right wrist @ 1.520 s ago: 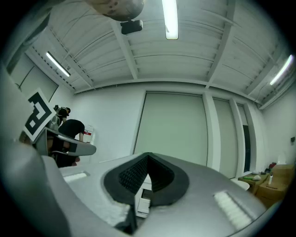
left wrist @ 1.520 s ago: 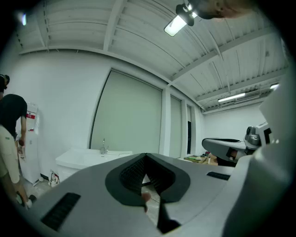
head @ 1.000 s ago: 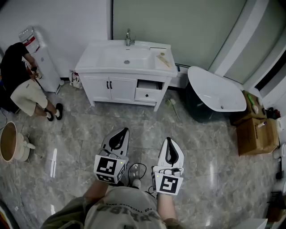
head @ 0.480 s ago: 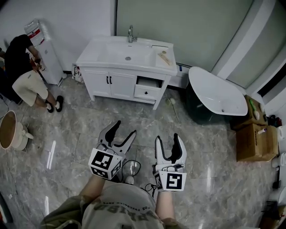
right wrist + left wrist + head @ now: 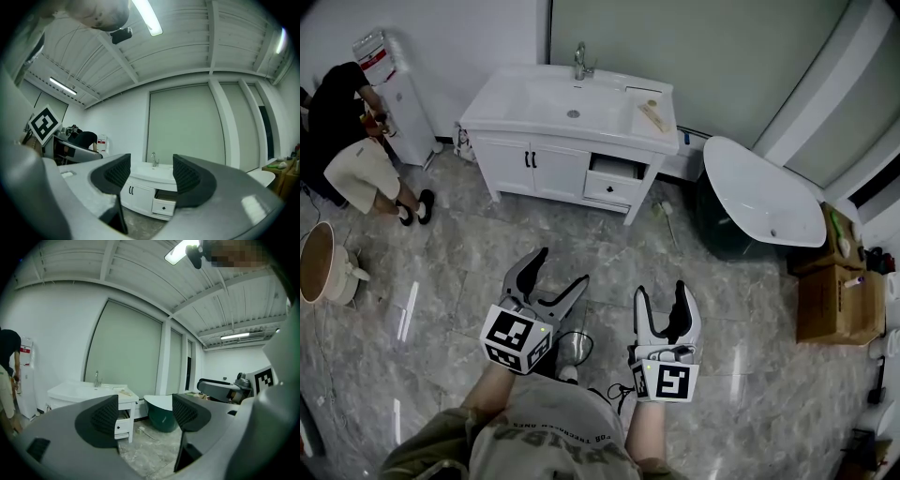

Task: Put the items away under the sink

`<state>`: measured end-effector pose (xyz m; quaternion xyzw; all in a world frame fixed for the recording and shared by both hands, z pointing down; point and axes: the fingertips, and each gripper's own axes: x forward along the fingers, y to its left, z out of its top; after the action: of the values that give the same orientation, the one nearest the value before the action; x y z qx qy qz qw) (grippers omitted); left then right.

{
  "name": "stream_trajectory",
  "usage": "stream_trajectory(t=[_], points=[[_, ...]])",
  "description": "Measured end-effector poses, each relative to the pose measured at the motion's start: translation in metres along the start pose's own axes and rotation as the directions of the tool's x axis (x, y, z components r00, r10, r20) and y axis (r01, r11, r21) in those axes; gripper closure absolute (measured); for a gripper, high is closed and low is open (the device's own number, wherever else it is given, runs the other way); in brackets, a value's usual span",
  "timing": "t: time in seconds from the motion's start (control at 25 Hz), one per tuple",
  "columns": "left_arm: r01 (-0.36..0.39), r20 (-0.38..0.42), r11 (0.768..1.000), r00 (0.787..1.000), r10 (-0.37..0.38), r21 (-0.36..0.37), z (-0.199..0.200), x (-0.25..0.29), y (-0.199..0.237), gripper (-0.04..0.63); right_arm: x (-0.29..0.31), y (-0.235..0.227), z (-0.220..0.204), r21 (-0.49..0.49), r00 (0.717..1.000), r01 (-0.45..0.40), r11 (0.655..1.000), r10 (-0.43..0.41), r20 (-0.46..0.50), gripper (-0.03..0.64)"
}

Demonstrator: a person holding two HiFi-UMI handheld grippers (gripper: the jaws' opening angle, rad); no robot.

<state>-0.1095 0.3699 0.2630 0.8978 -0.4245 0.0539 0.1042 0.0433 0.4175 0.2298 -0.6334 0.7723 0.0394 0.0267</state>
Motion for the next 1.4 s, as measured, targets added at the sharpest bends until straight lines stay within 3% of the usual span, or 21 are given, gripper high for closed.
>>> stream_trajectory(t=[0.28,0.8,1.4], points=[[0.03,-0.024,1.0,0.999,-0.03,-0.001,-0.002,0.056,0.045,0.25,0.062,-0.011,-0.023,-0.001,0.999,0.019,1.0,-0.019,-0.026,0.345],[0.144,-0.053,0.99,0.988,-0.144,0.001,0.049,0.221,0.172,0.25,0.254,-0.05,-0.034,-0.032,0.991,0.117,0.993,-0.118,-0.055,0.345],[0.173,-0.106,0.985,0.979,-0.172,-0.003,0.049,0.326,0.226,0.245,0.35,-0.104,-0.059,-0.04,0.979,0.169,0.985,-0.172,-0.106,0.345]])
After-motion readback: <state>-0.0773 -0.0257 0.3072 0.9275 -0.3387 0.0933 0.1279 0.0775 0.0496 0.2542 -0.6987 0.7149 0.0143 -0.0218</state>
